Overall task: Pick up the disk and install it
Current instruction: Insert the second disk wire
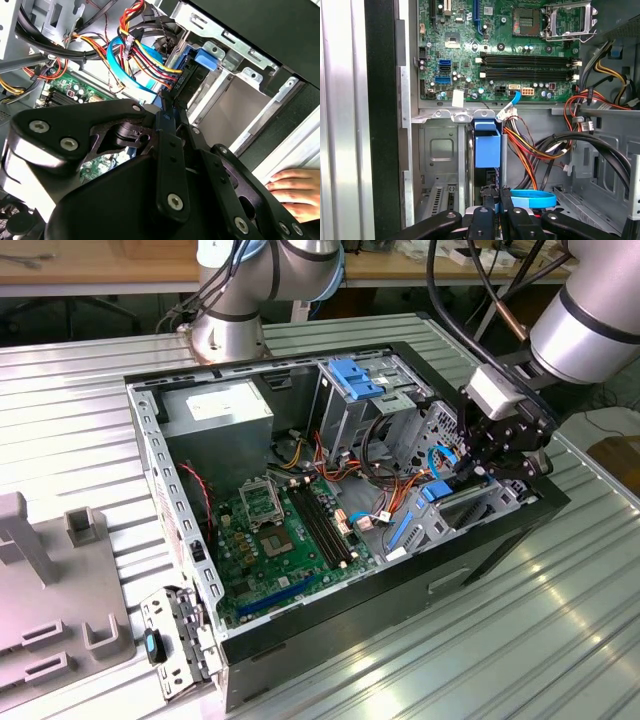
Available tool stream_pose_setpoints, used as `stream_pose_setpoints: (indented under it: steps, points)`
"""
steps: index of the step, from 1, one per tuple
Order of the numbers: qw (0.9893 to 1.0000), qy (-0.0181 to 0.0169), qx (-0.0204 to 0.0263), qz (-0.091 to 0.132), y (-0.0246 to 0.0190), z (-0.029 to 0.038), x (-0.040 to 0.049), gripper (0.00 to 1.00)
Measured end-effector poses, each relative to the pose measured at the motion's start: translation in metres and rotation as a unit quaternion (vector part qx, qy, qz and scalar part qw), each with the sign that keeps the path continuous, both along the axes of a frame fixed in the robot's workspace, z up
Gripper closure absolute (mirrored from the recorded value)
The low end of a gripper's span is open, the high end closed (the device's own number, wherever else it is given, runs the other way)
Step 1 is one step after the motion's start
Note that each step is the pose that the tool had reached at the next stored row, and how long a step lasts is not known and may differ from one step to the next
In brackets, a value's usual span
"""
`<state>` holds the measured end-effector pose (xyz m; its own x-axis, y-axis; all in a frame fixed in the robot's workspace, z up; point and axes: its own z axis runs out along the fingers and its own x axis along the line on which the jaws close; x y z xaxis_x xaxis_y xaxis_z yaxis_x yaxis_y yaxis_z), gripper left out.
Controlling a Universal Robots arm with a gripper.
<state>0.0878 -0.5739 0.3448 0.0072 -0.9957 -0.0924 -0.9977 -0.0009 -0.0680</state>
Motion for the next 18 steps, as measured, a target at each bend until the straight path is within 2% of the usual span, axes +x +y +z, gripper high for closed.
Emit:
stream_pose_setpoints:
  steps: [2, 8, 18]
  points:
    - [1.0, 0.0007, 0.0001, 0.0, 0.0, -0.0001, 0.0001, 0.84]
    - [1.0, 0.0056, 0.0003, -0.003, 0.0001, 0.0009, 0.0, 0.84]
    - [0.9999, 0.0057, 0.0002, -0.009, 0.0006, 0.0011, 0.0011, 0.84]
